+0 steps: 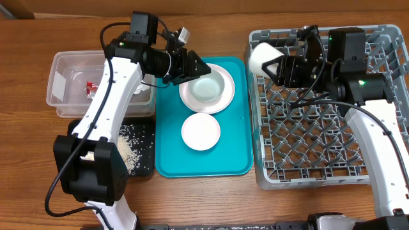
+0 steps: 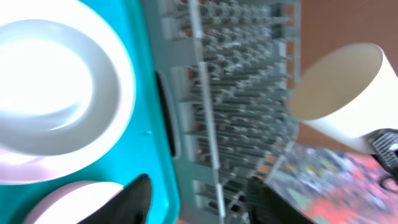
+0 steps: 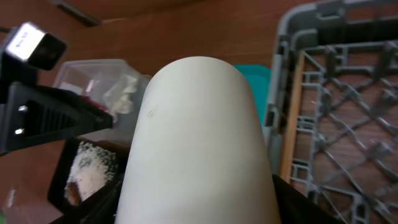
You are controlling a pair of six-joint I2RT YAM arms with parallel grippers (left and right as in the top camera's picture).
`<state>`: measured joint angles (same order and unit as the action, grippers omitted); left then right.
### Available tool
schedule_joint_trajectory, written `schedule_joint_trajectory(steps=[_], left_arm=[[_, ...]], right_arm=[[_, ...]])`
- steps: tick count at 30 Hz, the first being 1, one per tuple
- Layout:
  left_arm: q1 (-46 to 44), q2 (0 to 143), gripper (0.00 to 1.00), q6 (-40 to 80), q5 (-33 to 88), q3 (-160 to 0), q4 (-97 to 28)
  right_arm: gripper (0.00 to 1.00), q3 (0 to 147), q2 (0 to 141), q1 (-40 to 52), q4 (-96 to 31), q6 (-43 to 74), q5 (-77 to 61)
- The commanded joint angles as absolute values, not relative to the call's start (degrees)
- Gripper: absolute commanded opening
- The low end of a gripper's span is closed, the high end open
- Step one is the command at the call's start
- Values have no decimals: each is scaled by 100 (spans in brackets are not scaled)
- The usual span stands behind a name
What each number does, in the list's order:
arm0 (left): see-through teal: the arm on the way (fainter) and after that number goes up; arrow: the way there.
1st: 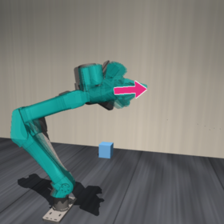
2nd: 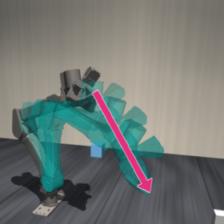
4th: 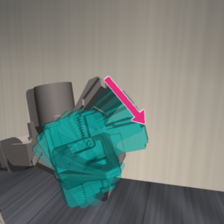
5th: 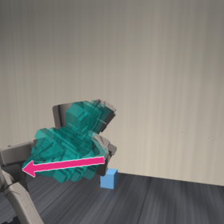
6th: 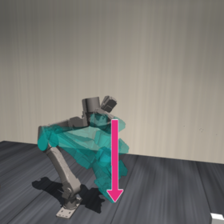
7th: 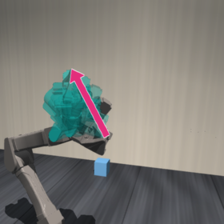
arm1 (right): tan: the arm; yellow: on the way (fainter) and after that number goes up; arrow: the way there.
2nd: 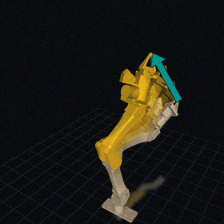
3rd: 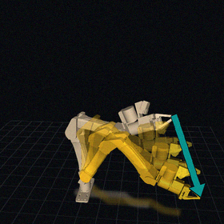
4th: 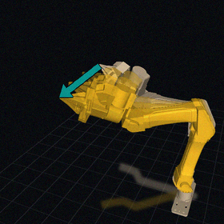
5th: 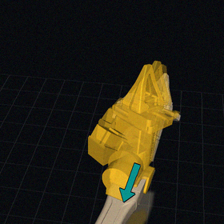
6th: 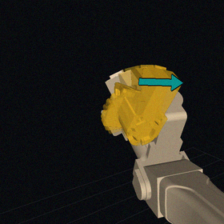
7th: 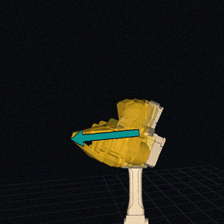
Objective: Sort waste into correct bins and load items into the dishwasher
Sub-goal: 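Lower the white cup upside down into the rack with the right gripper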
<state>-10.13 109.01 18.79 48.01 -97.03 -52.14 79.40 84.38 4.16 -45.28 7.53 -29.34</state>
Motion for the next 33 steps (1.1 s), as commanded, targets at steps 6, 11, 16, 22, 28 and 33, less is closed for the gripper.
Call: schedule_joint_trajectory(steps=[6,11,16,22,28,33], left_arm=[[-1059,10812,100,1798,3959,-9797,-5290],[-1057,10809,100,1798,3959,-9797,-5290],[-1057,10809,100,1798,3959,-9797,-5290],[-1057,10812,100,1798,3959,-9797,-5290],[-1057,10812,100,1798,3959,-9797,-5290],[-1057,10812,100,1798,3959,-9797,-5290]], right_arm=[[51,8058,8549,412,-4788,1079,-1396],[51,8058,8790,412,-4829,1076,-1284],[51,8053,9054,412,-4766,1076,-1188],[51,8031,9271,412,-4652,1074,-1092],[51,8031,9472,412,-4510,1076,-810],[51,8018,9483,414,-4519,1125,-819]])
